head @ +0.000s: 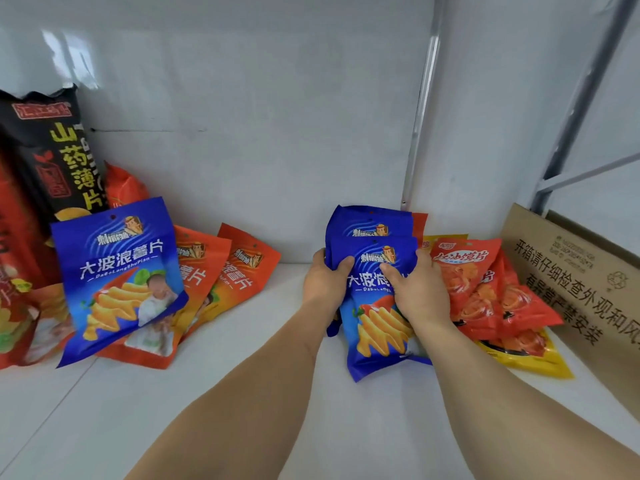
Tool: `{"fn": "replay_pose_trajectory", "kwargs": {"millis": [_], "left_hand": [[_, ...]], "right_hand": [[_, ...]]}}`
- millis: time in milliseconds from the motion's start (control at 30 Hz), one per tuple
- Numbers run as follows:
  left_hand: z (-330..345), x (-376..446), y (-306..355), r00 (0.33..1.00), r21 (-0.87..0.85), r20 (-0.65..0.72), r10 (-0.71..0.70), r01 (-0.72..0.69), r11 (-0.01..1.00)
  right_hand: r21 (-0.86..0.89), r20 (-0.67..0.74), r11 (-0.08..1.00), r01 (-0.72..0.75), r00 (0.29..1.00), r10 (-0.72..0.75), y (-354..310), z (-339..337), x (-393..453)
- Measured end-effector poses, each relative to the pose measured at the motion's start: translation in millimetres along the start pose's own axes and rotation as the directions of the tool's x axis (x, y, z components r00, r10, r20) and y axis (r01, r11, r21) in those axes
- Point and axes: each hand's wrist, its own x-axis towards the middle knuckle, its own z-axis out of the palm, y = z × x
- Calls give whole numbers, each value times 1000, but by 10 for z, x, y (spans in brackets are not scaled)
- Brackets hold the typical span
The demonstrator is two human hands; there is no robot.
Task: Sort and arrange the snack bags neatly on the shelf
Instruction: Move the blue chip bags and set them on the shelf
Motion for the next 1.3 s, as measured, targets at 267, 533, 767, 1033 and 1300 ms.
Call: {"fn": "replay_pose_trajectory", "kwargs": {"millis": [267,533,767,1033,1300], "left_hand": [[-357,-33,-35,998,68,39,-50,47,997],[-1095,-317,-2,979,417,-83,185,-135,899],[-1796,-485,177,869,545,-187,458,-297,785],[-2847,-398,51,823,600,-425,376,-55,798],[-3225,-190,-441,895,423,-445,-3,214,881]], "right_hand": [[-206,-49,976,66,996,-77,-130,-6,-139],[-440,-141,861,257,927,-349,-614,207,-308],[-263,56,856,445,893,-447,-1384,779,-619],[95,353,981,170,915,-193,-2019,1493,-1084],[56,342,965,-255,913,222,-2010,1881,-1225]]}}
